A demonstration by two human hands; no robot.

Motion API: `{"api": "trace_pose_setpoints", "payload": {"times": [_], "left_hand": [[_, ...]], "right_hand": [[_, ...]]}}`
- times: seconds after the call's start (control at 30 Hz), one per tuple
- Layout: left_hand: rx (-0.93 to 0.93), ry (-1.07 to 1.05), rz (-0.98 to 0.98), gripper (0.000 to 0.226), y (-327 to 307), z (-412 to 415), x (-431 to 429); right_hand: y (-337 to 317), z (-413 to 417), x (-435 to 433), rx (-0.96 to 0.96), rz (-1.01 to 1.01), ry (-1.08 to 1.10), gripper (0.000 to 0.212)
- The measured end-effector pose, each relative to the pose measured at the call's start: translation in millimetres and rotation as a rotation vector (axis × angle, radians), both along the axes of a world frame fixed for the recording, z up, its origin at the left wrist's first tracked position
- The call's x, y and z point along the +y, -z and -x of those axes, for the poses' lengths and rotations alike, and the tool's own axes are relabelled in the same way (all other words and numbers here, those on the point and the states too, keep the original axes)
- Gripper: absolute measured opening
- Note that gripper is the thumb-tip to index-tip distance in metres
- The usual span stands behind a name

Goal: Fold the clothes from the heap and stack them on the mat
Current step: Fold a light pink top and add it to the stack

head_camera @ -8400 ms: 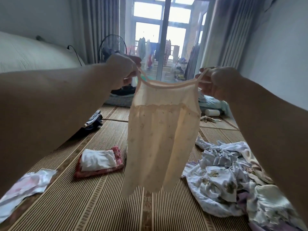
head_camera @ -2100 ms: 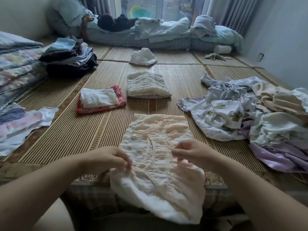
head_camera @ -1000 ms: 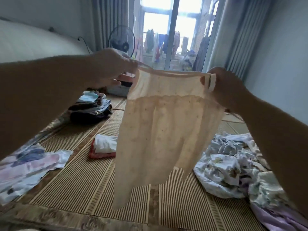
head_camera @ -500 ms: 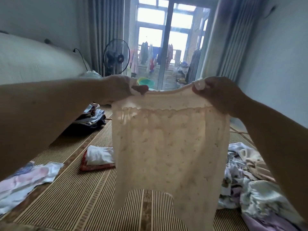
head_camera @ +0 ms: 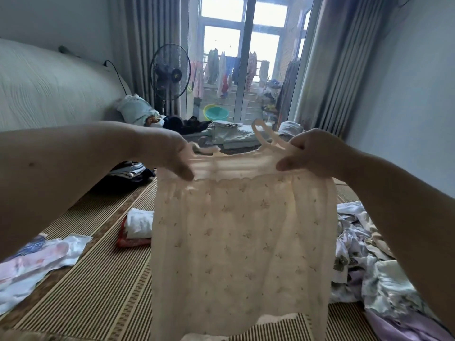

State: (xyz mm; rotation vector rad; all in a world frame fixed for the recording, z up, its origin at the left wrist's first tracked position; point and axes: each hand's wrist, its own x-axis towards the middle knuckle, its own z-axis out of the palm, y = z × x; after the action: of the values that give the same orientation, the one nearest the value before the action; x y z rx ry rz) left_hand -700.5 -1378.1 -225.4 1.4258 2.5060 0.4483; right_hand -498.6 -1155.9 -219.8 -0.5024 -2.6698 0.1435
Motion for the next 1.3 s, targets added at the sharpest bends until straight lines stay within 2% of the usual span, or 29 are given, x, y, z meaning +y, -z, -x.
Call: {"api": "trace_pose_setpoints", "payload": {"times": [0.1, 0.2, 0.3, 0.4, 0.47, 0.53, 0.6, 0.67, 0.77, 0.83, 0.87, 0.97, 1.03, 1.1, 1.2, 1.3], "left_hand": [[-0.020, 0.016, 0.147, 0.014, 16, 7, 2], [-0.016, -0.017, 0.282, 0.023, 30, 16, 1], [-0.094, 0.003, 0.292, 0.021, 41, 27, -1], [-0.011, 0.001, 0.284, 0.018, 47, 28, -1], [0.014, -0.005, 0.229, 0.019, 49, 28, 2], [-0.120, -0.044, 0.151, 0.009, 49, 27, 3], [-0.285, -0.121, 0.088, 0.045, 47, 21, 4], [-0.349, -0.228, -0.022, 0.062, 51, 13, 9], [-0.299, -0.308, -0.248, 0.043, 64, 5, 19], [-0.415, -0.214, -0.417, 0.029, 65, 3, 23], [-0.511, -0.159, -0.482, 0.023, 62, 1, 24], [-0.824, 0.000, -0.581, 0.015, 46, -8, 20], [-0.948, 0.126, -0.630, 0.006, 37, -12, 20], [-1.004, 0.204, -0.660, 0.008, 27, -14, 20], [-1.002, 0.195, -0.700, 0.013, 13, -13, 21], [-0.949, 0.068, -0.783, 0.019, 1, -12, 19]], "right_hand": [[9, 5, 6, -0.067, -0.015, -0.002, 0.025], [20, 0, 16, -0.086, -0.047, 0.043, 0.029], [29, -7, 21, 0.055, 0.140, 0.053, 0.028], [34, -8, 19, 0.201, 0.358, -0.004, 0.016], [35, -7, 17, 0.263, 0.465, -0.023, 0.013], [38, -7, 16, 0.291, 0.503, -0.024, 0.010], [40, -6, 15, 0.290, 0.477, -0.014, 0.012], [39, -6, 12, 0.302, 0.457, -0.018, 0.016], [36, -5, 7, 0.371, 0.414, -0.013, 0.018], [35, -5, 1, 0.434, 0.417, 0.023, 0.018], [34, -5, -2, 0.472, 0.501, 0.029, 0.018], [31, -2, -13, 0.529, 0.945, 0.021, 0.015], [30, 0, -19, 0.547, 1.182, -0.005, 0.015], [28, 2, -23, 0.539, 1.346, -0.032, 0.018], [21, 3, -28, 0.526, 1.467, -0.066, 0.022], [1, -2, -28, 0.572, 1.387, -0.114, 0.007]]}}
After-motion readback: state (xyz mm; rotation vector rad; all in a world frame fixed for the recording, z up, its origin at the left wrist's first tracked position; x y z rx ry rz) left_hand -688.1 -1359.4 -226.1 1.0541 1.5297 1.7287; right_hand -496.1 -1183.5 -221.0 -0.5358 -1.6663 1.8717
